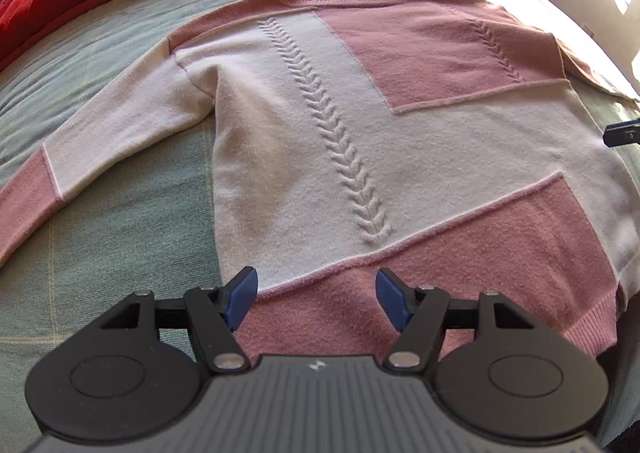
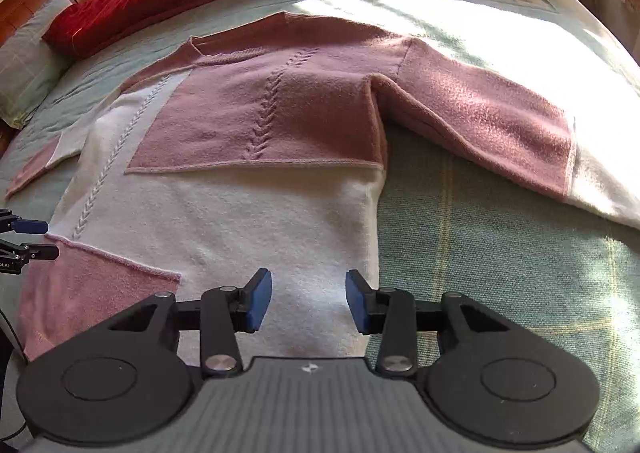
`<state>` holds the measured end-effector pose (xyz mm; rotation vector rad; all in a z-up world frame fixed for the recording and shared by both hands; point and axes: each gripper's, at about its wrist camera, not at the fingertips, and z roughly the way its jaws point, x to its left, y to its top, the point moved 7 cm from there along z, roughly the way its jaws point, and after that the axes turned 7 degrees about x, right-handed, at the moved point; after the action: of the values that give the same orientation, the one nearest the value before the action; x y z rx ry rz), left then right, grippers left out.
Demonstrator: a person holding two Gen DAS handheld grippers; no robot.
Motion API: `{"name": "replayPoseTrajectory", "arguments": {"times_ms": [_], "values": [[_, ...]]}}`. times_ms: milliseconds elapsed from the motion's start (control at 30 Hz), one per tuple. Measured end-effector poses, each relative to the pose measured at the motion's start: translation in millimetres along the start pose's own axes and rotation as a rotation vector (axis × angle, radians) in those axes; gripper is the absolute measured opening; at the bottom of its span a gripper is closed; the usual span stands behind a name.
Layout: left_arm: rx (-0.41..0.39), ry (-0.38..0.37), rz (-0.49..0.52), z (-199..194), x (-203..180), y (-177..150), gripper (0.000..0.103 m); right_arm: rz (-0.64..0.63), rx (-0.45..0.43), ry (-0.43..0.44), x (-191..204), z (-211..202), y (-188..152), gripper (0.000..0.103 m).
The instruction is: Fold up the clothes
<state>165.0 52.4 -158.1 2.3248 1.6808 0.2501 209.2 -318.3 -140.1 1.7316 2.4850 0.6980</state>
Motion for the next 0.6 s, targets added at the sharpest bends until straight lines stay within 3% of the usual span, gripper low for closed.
{"name": "replayPoseTrajectory", "arguments": {"times_ms": [200,333,467,600], "values": [[-0.025,0.031,0.164,-1.1,-60.7,-5.8,0.067,-0.180,0.029,0.014,70.1,18.1,-11.2,0.051],[0.001,0.027,0.112,10.2,-61.5,-27.6,0.068,-0.200,0.085,-0.020,75.7,35.0,-35.2,0.053],[0.022,-0.021,0.032,4.9,-47.8,-54.9,0.075,-0.152,0.082,-0.002,56.4,25.5,-58.1,0.062],[0.041,-0.027,0.066,-5.0,-42.2,-62.1,0.075,-0.124,0.074,-0.007,47.3,18.1,-67.3,0.062]]}}
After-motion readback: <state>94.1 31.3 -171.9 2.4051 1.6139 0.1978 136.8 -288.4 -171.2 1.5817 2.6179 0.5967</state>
